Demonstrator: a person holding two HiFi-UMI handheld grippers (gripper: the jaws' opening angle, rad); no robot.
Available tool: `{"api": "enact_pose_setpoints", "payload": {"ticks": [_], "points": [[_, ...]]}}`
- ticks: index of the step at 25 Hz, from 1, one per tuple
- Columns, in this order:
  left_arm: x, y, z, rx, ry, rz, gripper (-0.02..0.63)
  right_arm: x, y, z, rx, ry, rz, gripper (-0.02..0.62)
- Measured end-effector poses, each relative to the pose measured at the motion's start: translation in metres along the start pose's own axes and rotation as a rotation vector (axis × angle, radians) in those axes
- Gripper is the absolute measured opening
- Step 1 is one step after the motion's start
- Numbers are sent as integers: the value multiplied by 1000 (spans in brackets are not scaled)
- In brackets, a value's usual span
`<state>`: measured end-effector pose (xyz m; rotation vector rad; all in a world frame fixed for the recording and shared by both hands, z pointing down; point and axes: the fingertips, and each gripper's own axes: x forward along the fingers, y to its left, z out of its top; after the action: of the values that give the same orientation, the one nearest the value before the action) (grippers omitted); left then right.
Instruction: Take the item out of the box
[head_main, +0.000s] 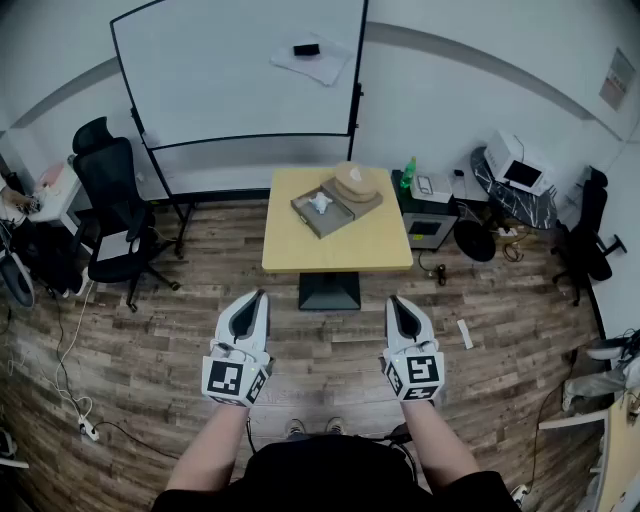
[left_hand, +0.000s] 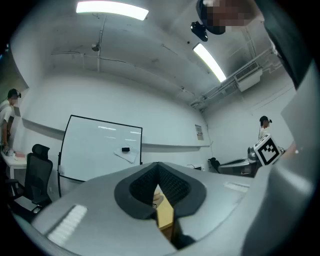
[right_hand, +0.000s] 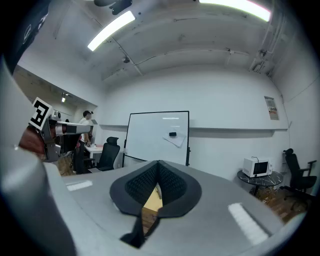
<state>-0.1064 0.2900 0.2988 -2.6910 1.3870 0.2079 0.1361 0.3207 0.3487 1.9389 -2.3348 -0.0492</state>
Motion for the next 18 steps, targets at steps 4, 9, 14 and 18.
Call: {"api": "enact_pose_setpoints", "payload": {"ticks": [4,9,14,18], "points": [[0,1,-1,-2,2,-3,0,2,2,-1,3,4,-1,6],[2,-2,-4,-10,9,-10,0,2,2,-2,2,6,4,6],[1,-6,-6,-15,14,-12,0,4,4,-8,49,18,49,8],[-1,-5,-8,-20,20,-9,0,11,19,-16,75,44,189,584]]}}
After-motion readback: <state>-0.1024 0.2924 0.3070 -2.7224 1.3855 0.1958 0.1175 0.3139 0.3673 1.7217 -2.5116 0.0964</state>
